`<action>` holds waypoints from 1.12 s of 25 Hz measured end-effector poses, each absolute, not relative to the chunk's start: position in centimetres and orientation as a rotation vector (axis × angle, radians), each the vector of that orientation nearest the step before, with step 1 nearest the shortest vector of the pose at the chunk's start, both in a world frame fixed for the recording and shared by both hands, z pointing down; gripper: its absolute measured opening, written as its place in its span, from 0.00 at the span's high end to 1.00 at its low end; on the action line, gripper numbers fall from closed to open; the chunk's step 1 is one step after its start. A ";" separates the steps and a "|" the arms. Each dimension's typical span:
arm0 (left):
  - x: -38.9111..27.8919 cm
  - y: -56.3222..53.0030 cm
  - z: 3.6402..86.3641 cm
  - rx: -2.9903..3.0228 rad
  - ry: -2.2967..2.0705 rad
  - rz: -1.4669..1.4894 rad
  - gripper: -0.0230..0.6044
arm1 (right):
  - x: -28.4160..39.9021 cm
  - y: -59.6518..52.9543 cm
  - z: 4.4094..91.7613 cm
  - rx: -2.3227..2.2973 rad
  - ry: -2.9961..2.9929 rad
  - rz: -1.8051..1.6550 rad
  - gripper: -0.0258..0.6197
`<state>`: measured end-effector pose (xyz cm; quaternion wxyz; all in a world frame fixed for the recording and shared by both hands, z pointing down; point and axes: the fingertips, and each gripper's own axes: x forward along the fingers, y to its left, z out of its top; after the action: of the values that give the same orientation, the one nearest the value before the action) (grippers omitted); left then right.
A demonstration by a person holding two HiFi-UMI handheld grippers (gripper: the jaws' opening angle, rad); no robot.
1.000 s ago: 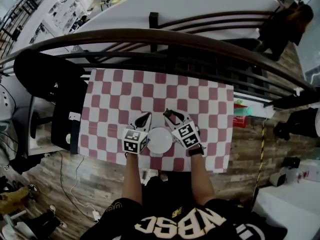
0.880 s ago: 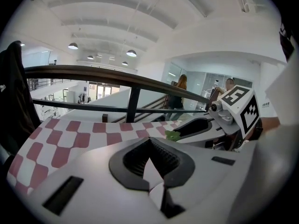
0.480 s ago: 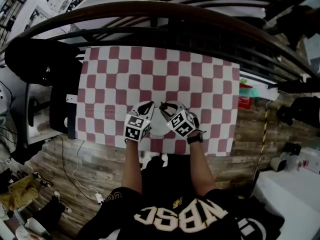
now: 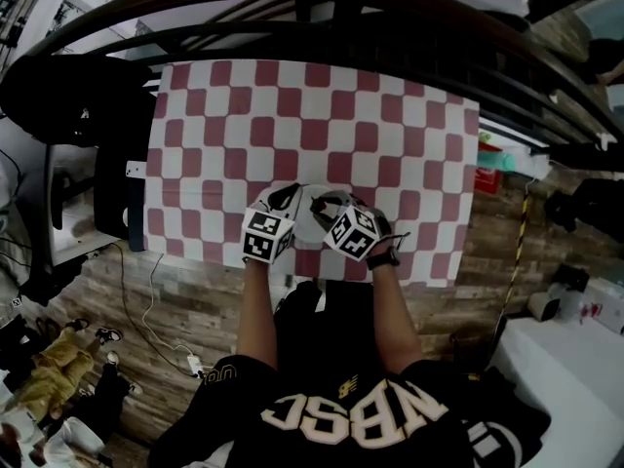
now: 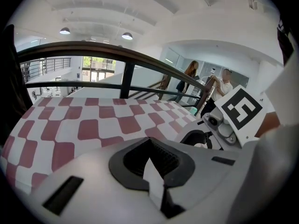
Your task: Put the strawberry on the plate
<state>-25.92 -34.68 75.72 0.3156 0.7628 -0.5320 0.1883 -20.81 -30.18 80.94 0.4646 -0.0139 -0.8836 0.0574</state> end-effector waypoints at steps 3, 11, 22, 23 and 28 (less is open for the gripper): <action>-25.6 -33.9 76.3 2.002 -1.388 0.504 0.94 | -21.0 -29.1 81.6 -0.068 -2.149 0.139 0.73; -25.7 -33.2 76.4 1.989 -1.399 0.503 0.94 | -20.8 -28.0 83.7 -0.070 -2.074 0.108 0.73; -27.9 -33.7 69.9 2.048 -1.514 0.393 0.94 | -21.4 -29.5 78.1 0.027 -2.146 0.080 0.73; -28.3 -34.0 68.8 2.060 -1.538 0.379 0.94 | -21.6 -29.9 77.0 0.047 -2.166 0.071 0.73; -29.8 -35.9 62.5 2.136 -1.651 0.291 0.94 | -22.9 -33.4 70.2 0.223 -2.318 0.034 0.73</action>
<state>-29.75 -35.90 62.48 0.2114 0.7688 -0.5944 0.1048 -22.87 -33.39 70.23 0.3951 0.0881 -0.9143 0.0135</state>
